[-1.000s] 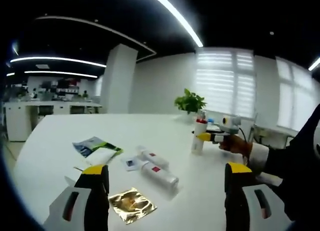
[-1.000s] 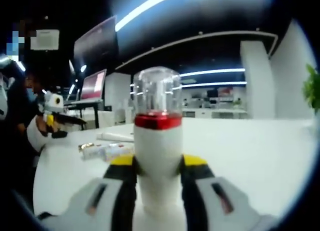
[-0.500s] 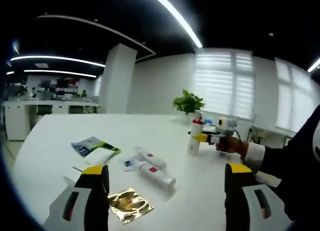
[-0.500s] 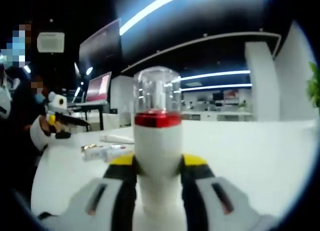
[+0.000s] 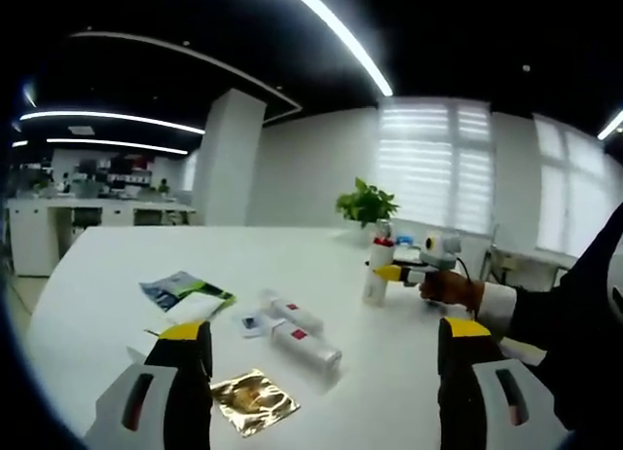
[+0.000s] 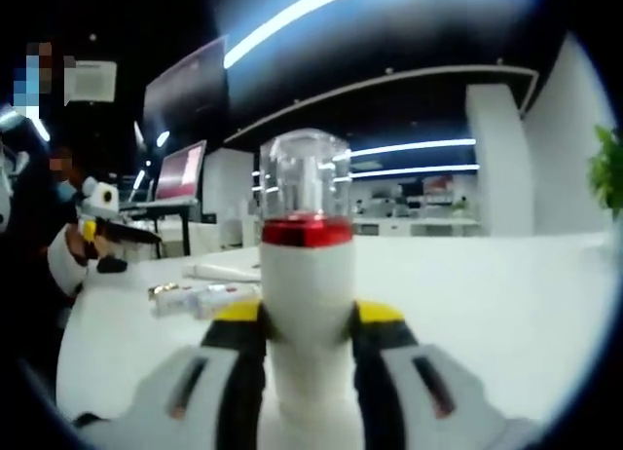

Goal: Arrange the skincare products in the storage area until every visible bottle or jar stands upright without overlapping.

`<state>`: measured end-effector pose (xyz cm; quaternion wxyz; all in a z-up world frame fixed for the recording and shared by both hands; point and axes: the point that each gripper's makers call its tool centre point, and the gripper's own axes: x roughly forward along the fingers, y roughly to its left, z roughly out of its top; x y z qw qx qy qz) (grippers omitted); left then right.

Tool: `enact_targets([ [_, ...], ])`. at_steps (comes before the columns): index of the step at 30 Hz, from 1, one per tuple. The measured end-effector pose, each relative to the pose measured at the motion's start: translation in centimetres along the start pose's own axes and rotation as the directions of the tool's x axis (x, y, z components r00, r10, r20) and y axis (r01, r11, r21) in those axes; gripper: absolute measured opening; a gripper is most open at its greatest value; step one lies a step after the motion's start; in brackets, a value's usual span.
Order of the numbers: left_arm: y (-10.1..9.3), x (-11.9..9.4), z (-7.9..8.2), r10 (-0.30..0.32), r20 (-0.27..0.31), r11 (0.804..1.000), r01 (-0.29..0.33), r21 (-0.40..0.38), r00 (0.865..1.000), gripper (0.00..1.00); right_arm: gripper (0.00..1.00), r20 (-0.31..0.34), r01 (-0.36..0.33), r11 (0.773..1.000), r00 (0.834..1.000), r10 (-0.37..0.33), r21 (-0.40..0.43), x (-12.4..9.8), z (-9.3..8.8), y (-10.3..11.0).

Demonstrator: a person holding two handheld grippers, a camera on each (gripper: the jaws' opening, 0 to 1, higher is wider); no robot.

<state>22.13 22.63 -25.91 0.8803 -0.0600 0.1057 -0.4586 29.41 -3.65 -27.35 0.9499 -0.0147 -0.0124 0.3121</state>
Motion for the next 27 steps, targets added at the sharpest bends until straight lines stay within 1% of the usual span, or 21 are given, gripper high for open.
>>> enact_targets([
  [4, -0.2, -0.1, 0.2, -0.005, 0.007, 1.000, 0.005, 0.002, 1.000, 0.99, 0.33, -0.002, -0.004, 1.000, 1.000, 0.004, 0.000, 0.0, 0.0, -0.1],
  [9, 0.1, -0.2, 0.1, 0.000, 0.006, 1.000, 0.000, -0.002, 1.000, 0.99, 0.33, -0.025, -0.004, 1.000, 1.000, 0.004, -0.007, 0.1, -0.1, -0.1],
  [11, 0.2, -0.2, 0.1, 0.002, 0.004, 1.000, -0.002, -0.004, 1.000, 0.99, 0.34, -0.017, -0.003, 0.999, 1.000, 0.002, -0.037, 0.2, 0.2, -0.1],
  [13, 0.2, -0.3, 0.1, 0.002, 0.006, 1.000, -0.002, -0.002, 1.000, 0.99, 0.37, 0.030, 0.004, 1.000, 1.000, -0.003, -0.026, 0.0, 1.2, -0.3],
  [15, 0.1, -0.4, 0.2, 0.001, 0.009, 1.000, 0.000, -0.002, 1.000, 0.99, 0.40, 0.046, 0.017, 1.000, 0.999, -0.015, -0.025, -0.2, 1.9, -0.6],
  [19, 0.2, -0.5, 0.3, 0.004, 0.010, 1.000, -0.004, 0.000, 1.000, 0.99, 0.53, 0.056, 0.015, 0.999, 0.998, -0.013, -0.034, -0.2, 3.0, -0.4],
  [21, 0.3, -0.6, 0.4, 0.006, 0.011, 1.000, -0.006, -0.001, 1.000, 0.99, 0.56, 0.053, 0.015, 0.998, 0.999, -0.011, -0.064, -0.1, 3.7, -0.3],
  [24, 0.4, -0.8, 0.5, 0.009, 0.015, 1.000, -0.009, 0.005, 1.000, 0.99, 0.61, 0.052, 0.006, 0.996, 0.999, -0.001, -0.085, 0.0, 5.0, -0.1],
  [27, 0.6, -0.9, 0.4, 0.019, 0.008, 1.000, -0.019, 0.013, 1.000, 0.99, 0.65, 0.030, 0.004, 0.992, 1.000, 0.000, -0.129, 0.2, 5.8, -0.1],
])
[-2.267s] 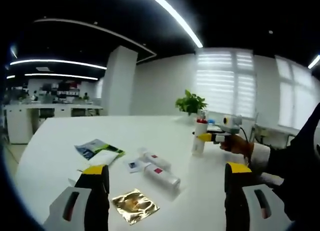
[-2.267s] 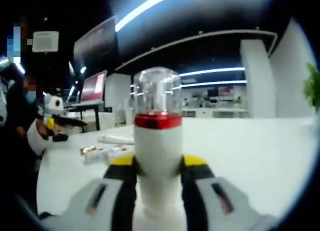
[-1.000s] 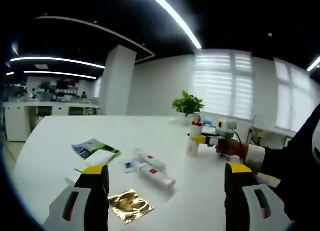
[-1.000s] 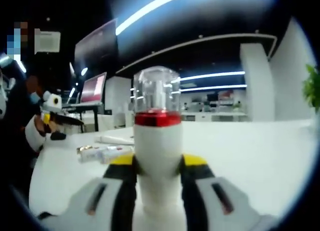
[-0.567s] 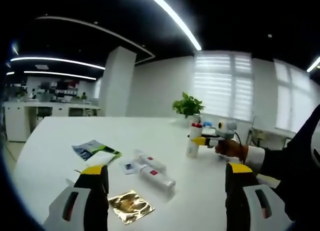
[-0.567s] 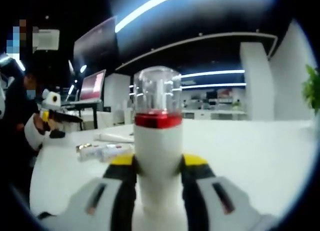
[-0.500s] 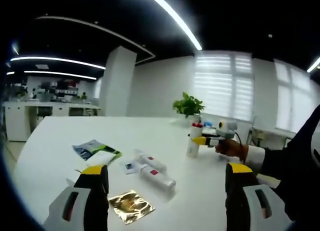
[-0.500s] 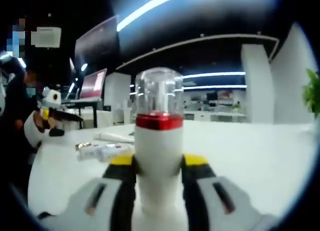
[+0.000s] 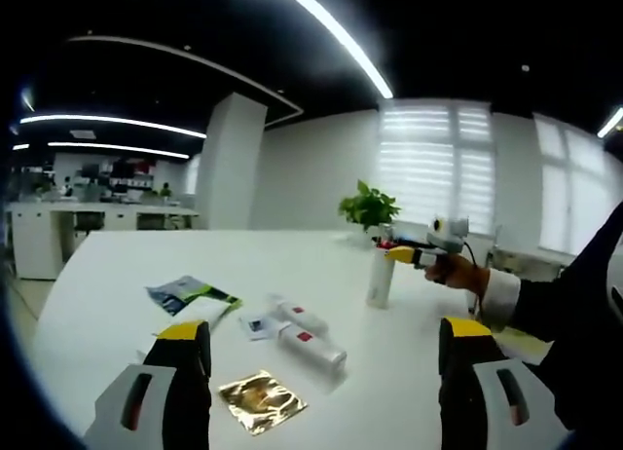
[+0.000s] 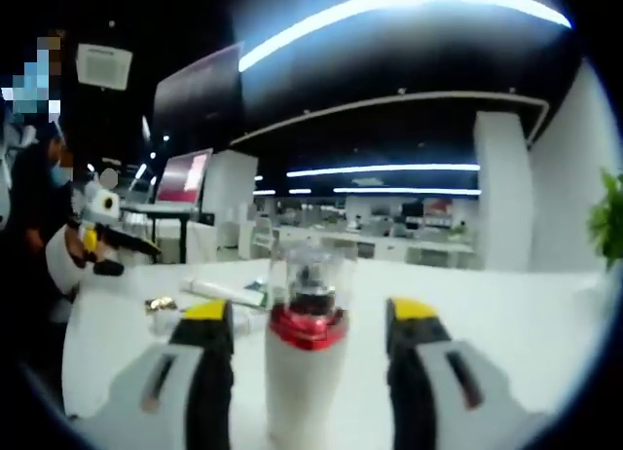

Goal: Arrange the skincare products in the storage area until every visible bottle or jar stands upright without overlapping.

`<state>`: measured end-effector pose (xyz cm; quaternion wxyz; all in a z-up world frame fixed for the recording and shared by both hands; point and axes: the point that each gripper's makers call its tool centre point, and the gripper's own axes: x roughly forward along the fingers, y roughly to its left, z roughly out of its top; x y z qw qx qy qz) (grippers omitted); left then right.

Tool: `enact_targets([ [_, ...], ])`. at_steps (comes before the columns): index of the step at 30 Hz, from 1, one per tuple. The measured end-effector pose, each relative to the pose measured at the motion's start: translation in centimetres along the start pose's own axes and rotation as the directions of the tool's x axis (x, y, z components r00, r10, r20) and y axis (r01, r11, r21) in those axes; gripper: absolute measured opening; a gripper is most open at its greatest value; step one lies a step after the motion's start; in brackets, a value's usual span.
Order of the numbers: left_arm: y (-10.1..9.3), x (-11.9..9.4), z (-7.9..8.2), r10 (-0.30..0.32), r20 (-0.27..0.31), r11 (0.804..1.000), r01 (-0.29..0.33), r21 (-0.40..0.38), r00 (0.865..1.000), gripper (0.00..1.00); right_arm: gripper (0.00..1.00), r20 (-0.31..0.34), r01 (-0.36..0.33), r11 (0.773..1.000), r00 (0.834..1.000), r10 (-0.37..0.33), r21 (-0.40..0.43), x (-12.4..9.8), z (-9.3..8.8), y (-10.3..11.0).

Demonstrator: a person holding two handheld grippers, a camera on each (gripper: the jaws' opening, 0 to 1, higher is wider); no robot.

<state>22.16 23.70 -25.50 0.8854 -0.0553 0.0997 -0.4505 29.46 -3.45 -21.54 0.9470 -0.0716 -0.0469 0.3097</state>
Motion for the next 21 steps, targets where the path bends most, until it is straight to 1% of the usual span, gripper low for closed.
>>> enact_targets([
  [5, 0.5, -0.3, 0.1, 0.022, -0.007, 1.000, -0.022, 0.012, 1.000, 0.99, 0.66, -0.044, 0.001, 0.999, 0.999, -0.003, -0.040, 0.2, 0.6, -0.2],
  [7, 0.7, -0.5, 0.1, 0.031, -0.007, 0.999, -0.031, 0.018, 0.999, 0.99, 0.68, -0.044, 0.001, 0.998, 0.999, -0.004, -0.062, 0.2, 1.2, -0.1],
  [9, 0.9, -0.6, 0.1, 0.037, -0.008, 0.999, -0.037, 0.024, 0.999, 0.99, 0.69, -0.049, 0.005, 0.997, 0.999, -0.008, -0.074, 0.3, 1.6, -0.8],
  [13, 1.1, -0.7, 0.1, 0.040, -0.012, 0.999, -0.040, 0.026, 0.999, 0.99, 0.69, -0.063, -0.001, 0.995, 0.998, -0.005, -0.103, 0.5, 2.5, -1.2],
  [17, 1.5, -1.0, 0.2, 0.044, -0.007, 0.999, -0.044, 0.022, 0.999, 0.99, 0.69, -0.076, -0.012, 0.990, 0.997, 0.001, -0.138, 1.2, 3.5, -1.8],
  [21, 1.9, -1.5, 0.4, 0.049, 0.003, 0.999, -0.049, 0.023, 0.999, 0.99, 0.67, -0.070, -0.024, 0.986, 0.997, 0.013, -0.162, 2.0, 5.0, -1.6],
])
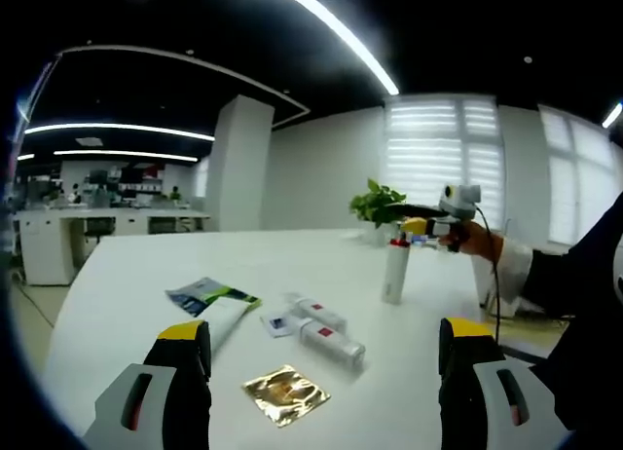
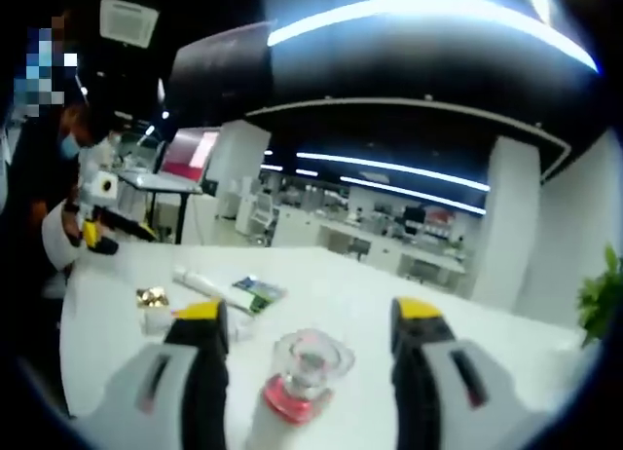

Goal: Arrange the skincare products in the storage area until every visible bottle or jar stands upright without overlapping.

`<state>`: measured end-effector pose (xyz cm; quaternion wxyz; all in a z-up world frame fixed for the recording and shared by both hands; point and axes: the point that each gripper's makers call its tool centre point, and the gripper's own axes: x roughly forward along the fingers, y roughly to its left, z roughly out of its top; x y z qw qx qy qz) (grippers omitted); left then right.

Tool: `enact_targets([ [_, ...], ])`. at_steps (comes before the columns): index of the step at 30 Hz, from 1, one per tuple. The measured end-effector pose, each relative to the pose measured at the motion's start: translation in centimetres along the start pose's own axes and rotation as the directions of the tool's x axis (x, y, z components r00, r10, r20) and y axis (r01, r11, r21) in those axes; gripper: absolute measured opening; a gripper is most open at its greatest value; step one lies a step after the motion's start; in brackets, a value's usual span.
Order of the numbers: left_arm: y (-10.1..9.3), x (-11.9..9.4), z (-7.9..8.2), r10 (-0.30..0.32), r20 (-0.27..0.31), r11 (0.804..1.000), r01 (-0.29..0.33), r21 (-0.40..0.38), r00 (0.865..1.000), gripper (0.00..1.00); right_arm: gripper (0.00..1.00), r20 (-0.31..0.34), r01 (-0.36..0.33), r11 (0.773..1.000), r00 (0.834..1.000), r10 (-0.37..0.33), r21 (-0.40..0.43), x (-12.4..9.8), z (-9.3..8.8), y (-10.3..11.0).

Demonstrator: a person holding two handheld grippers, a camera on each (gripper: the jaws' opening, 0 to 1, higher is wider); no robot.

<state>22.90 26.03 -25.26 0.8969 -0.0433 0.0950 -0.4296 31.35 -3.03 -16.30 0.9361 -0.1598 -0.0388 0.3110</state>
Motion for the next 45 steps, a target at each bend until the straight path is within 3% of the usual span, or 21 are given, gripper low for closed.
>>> enact_targets([
  [8, 0.9, -1.0, 0.8, 0.008, 0.035, 1.000, -0.008, -0.015, 0.999, 0.99, 0.65, -0.014, -0.044, 0.995, 0.999, 0.043, -0.085, 2.3, 3.4, 1.5],
  [14, 1.4, -1.5, 0.9, 0.008, 0.048, 0.999, -0.006, -0.034, 0.999, 0.99, 0.62, -0.057, -0.060, 0.991, 0.997, 0.053, -0.123, 4.3, 4.4, 2.7],
  [19, 1.8, -1.8, 0.9, 0.020, 0.047, 0.999, -0.019, -0.029, 0.999, 0.99, 0.62, -0.120, -0.095, 0.976, 0.990, 0.072, -0.197, 5.8, 4.2, 4.6],
  [35, 2.7, -2.6, 0.5, 0.046, 0.040, 0.999, -0.045, -0.026, 0.998, 0.99, 0.60, -0.145, -0.228, 0.953, 0.969, 0.202, -0.199, 10.8, 4.4, 10.4],
  [45, 3.4, -3.1, 0.3, 0.071, 0.021, 0.997, -0.070, -0.011, 0.997, 0.99, 0.58, -0.200, -0.336, 0.923, 0.933, 0.299, -0.186, 13.9, 2.5, 13.7],
])
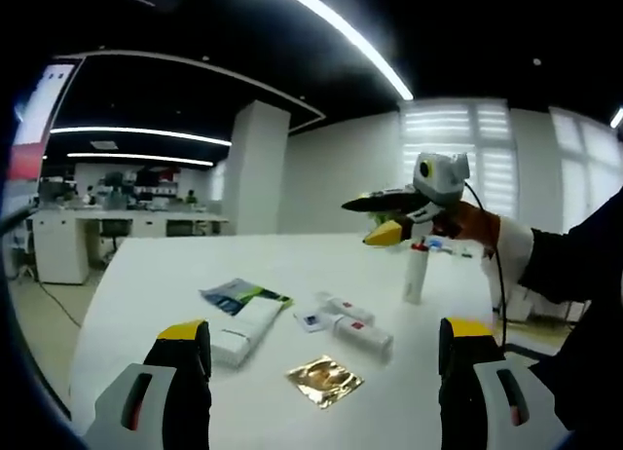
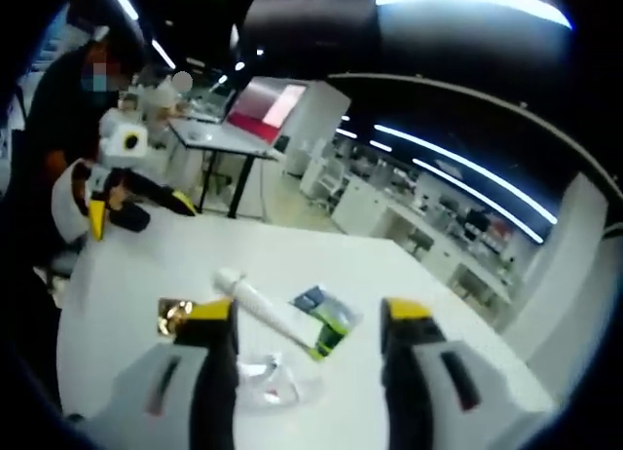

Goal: Arrange the skincare products in the storage area until every visible bottle or jar stands upright without overlapping.

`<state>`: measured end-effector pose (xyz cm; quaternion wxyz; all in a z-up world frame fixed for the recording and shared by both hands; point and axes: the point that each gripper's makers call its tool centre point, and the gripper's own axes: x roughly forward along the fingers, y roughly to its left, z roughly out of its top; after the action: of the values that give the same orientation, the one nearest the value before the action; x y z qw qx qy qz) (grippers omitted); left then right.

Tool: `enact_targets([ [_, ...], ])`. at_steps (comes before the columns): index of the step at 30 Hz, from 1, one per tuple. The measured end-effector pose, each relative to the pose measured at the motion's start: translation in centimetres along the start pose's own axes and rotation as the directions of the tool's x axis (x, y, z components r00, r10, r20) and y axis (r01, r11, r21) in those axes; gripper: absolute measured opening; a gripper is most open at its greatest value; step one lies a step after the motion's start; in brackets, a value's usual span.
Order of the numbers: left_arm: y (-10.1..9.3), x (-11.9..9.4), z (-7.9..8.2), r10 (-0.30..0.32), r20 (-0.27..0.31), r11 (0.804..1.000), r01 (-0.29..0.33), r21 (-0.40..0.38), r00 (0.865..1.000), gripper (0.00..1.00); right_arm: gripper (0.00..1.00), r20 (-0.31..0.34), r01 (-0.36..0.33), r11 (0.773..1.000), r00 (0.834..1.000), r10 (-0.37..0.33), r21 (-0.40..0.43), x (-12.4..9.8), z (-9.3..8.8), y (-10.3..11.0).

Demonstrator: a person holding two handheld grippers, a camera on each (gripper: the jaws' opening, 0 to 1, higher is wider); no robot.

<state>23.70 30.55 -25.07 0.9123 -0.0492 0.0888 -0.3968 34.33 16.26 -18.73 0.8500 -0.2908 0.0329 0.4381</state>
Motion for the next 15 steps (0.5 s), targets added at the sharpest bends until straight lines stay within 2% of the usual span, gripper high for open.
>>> enact_targets([
  [6, 0.4, -0.2, -0.1, 0.011, -0.009, 1.000, -0.011, 0.011, 1.000, 0.99, 0.58, -0.020, -0.065, 0.998, 0.998, 0.065, -0.006, 2.6, 0.1, 1.3],
  [15, 0.4, -0.4, -0.3, 0.008, -0.039, 0.999, -0.006, 0.044, 0.999, 0.99, 0.59, -0.074, -0.161, 0.986, 0.985, 0.158, -0.035, 5.2, -0.3, 3.3],
])
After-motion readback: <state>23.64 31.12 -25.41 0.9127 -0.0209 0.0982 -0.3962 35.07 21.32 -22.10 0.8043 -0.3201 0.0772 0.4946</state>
